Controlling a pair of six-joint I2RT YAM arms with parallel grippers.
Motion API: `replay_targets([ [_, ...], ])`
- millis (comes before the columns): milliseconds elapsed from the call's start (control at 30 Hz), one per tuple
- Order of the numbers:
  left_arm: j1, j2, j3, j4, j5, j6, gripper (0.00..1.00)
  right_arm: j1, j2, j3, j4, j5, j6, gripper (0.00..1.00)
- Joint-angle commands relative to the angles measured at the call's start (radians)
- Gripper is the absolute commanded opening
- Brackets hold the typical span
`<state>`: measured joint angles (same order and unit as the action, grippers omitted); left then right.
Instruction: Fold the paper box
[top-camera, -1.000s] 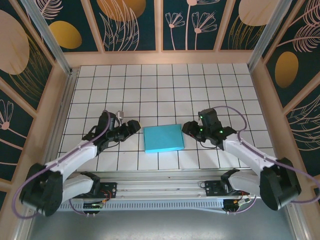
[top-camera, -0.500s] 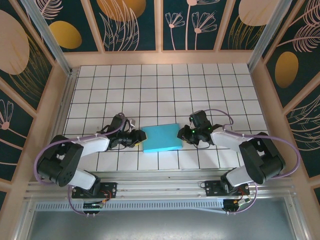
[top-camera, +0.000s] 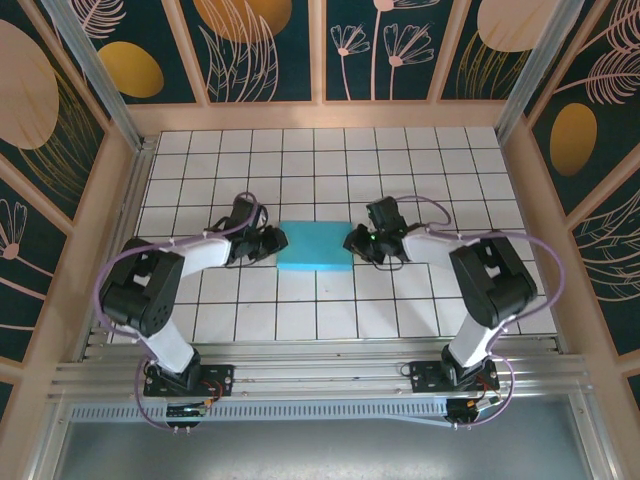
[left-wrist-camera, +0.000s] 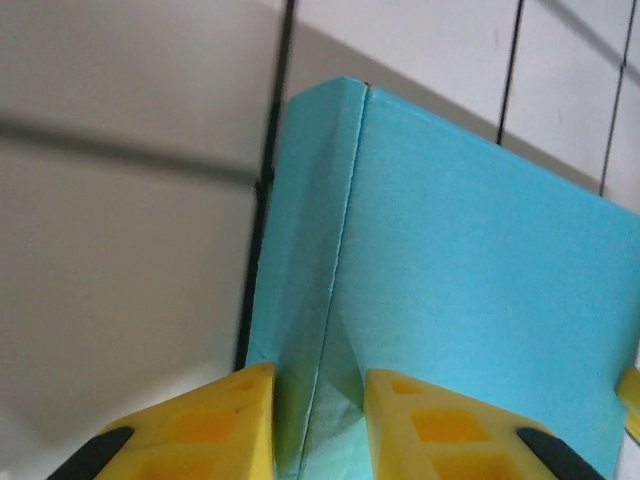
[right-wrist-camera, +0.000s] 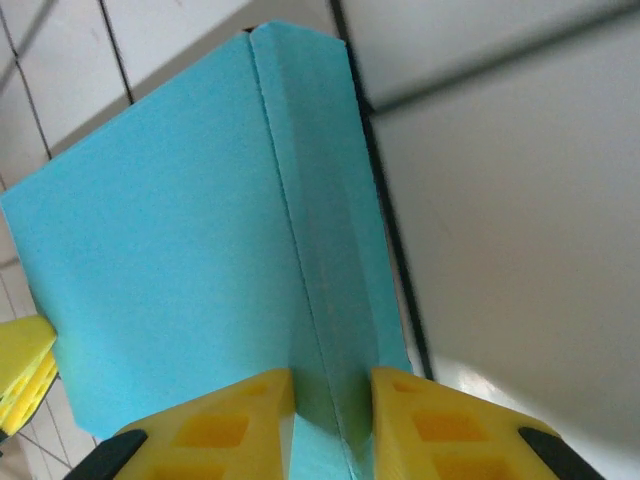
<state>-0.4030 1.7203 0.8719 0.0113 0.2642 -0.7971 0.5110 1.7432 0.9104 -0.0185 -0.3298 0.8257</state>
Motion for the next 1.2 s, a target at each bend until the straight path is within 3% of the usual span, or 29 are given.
replay_targets([
  [0, 0.004, 0.079, 0.144, 0.052, 0.102, 0.062, 0.27, -0.002, 0.138, 0.158, 0.160, -0.098, 0.015, 0.26],
  [367, 0.111, 0.381, 0.546, 0.009, 0.096, 0.130, 0.26, -0.066, 0.541, 0.753, 0.022, -0.073, -0.054, 0.27],
  [533, 0.122, 0.500, 0.696, -0.002, 0.104, 0.127, 0.27, -0.099, 0.640, 0.910, -0.044, -0.054, -0.070, 0.29],
  [767, 0.150, 0.634, 0.809, -0.043, 0.086, 0.140, 0.37, -0.111, 0.640, 0.862, -0.057, -0.028, -0.073, 0.36],
  [1000, 0.159, 0.606, 0.829, -0.060, 0.085, 0.178, 0.50, -0.120, 0.549, 0.814, -0.055, 0.012, -0.093, 0.44],
  [1067, 0.159, 0.569, 0.825, -0.073, 0.073, 0.191, 0.54, -0.127, 0.520, 0.837, -0.082, 0.029, -0.118, 0.49],
  [1167, 0.158, 0.505, 0.803, -0.095, 0.046, 0.211, 0.61, -0.140, 0.469, 0.873, -0.131, 0.052, -0.175, 0.66],
])
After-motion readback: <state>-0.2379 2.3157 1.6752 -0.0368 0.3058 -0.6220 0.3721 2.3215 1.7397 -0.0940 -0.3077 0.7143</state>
